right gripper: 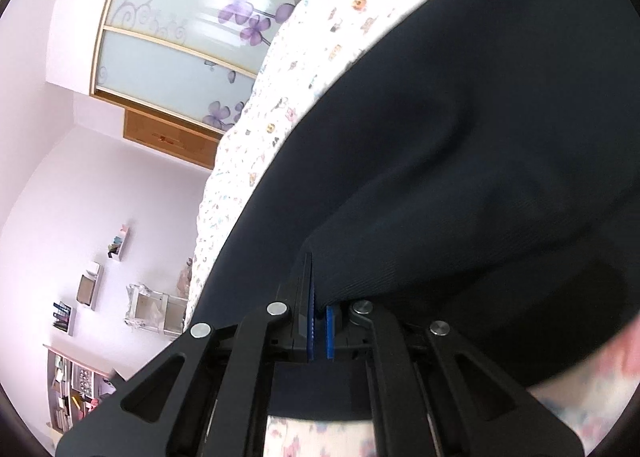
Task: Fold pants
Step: 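Open the right gripper and release the folded hems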
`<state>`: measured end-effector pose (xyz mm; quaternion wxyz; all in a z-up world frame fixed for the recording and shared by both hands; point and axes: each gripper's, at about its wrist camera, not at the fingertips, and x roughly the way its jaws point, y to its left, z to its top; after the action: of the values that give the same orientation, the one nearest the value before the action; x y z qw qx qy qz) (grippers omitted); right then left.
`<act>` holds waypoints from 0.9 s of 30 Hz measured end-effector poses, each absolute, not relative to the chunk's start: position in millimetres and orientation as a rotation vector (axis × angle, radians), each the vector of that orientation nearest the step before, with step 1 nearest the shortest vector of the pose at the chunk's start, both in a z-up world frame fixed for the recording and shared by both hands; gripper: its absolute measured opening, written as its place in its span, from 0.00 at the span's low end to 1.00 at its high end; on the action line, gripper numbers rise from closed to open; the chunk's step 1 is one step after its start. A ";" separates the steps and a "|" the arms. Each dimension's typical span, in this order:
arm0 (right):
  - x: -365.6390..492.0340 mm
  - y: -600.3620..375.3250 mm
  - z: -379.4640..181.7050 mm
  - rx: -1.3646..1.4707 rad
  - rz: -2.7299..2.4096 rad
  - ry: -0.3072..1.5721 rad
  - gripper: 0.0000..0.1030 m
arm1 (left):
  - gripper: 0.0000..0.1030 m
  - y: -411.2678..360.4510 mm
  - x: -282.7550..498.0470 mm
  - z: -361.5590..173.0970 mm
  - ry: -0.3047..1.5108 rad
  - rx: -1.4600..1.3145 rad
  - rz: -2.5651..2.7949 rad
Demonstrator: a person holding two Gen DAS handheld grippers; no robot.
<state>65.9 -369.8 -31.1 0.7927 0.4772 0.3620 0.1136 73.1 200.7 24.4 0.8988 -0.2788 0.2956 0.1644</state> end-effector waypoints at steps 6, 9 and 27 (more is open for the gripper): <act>39.6 -379.3 -52.1 0.994 0.146 0.869 0.03 | 0.09 202.2 49.0 -23.2 0.655 -0.648 0.397; 35.6 -384.0 -55.1 0.981 0.129 0.882 0.05 | 0.16 193.2 49.5 -24.4 0.650 -0.584 0.427; -32.8 -531.0 7.8 0.848 -0.322 0.531 0.51 | 0.98 45.2 -1.8 20.3 0.264 -0.114 0.190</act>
<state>-32.8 -531.0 7.8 0.8650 0.4046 0.2537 -0.1538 -1.8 45.2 20.3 0.9852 -0.0566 0.1312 0.0947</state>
